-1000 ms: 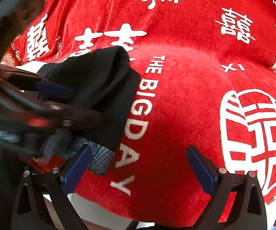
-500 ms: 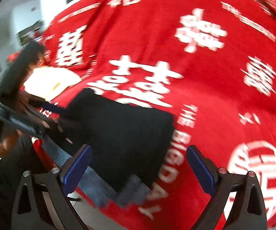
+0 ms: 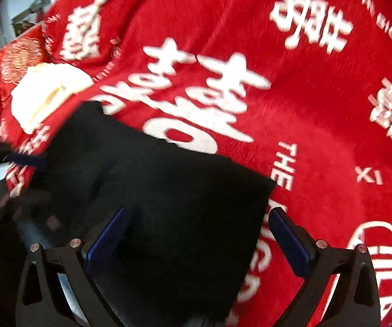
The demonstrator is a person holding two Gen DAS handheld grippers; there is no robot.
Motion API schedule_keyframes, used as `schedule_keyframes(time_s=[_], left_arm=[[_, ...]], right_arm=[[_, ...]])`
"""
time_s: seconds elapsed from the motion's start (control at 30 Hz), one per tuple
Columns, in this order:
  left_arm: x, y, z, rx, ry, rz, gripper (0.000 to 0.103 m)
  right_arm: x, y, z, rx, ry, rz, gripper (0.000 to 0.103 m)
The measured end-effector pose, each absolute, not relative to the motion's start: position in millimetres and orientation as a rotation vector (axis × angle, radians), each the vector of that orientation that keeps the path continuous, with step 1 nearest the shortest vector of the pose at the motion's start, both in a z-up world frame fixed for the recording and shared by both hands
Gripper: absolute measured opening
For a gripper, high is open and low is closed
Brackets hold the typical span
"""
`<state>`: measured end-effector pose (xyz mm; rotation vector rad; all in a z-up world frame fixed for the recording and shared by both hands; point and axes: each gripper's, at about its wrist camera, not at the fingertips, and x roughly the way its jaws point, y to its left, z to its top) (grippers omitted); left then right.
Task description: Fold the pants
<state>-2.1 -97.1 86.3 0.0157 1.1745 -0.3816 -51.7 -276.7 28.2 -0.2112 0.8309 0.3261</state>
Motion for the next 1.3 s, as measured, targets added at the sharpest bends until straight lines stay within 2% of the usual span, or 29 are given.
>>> schedule_keyframes(time_s=[0.1, 0.2, 0.33, 0.43, 0.6, 0.77, 0.87, 1.13, 1.3], left_arm=[[-7.9, -89.6, 81.9, 0.033, 1.168, -0.353, 0.088], [-7.4, -90.8, 57.6, 0.08, 1.197, -0.316, 0.088], [-11.6, -97.9, 45.9, 0.123, 1.161, -0.31, 0.096], [-12.8, -97.9, 47.3, 0.135, 1.149, -0.307, 0.097], [-13.6, -97.1, 47.3, 0.136, 1.138, -0.311, 0.1], [-13.3, -95.4, 45.8, 0.123, 1.137, -0.295, 0.102], [-13.6, -96.7, 45.7, 0.129, 1.137, -0.296, 0.102], [-13.3, -96.0, 45.3, 0.126, 1.133, -0.302, 0.102], [-15.1, -94.9, 44.6, 0.128, 1.124, -0.308, 0.102]], right_arm=[[-92.3, -265.1, 29.4, -0.207, 0.809, 0.4, 0.103], [-110.7, -250.1, 7.7, -0.186, 0.851, 0.465, 0.103], [-106.3, -242.5, -31.5, -0.213, 0.951, 0.382, 0.103], [-109.2, -241.4, -17.2, -0.222, 0.955, 0.404, 0.103], [-87.1, -262.9, 22.8, -0.171, 0.847, 0.365, 0.103], [-43.5, -270.5, 13.8, -0.086, 0.908, 0.341, 0.103], [-35.1, -253.5, -14.4, -0.18, 1.02, 0.325, 0.103], [-35.2, -246.6, 25.4, -0.163, 0.916, 0.347, 0.103], [1.7, -237.5, 11.8, -0.133, 0.981, 0.323, 0.103]])
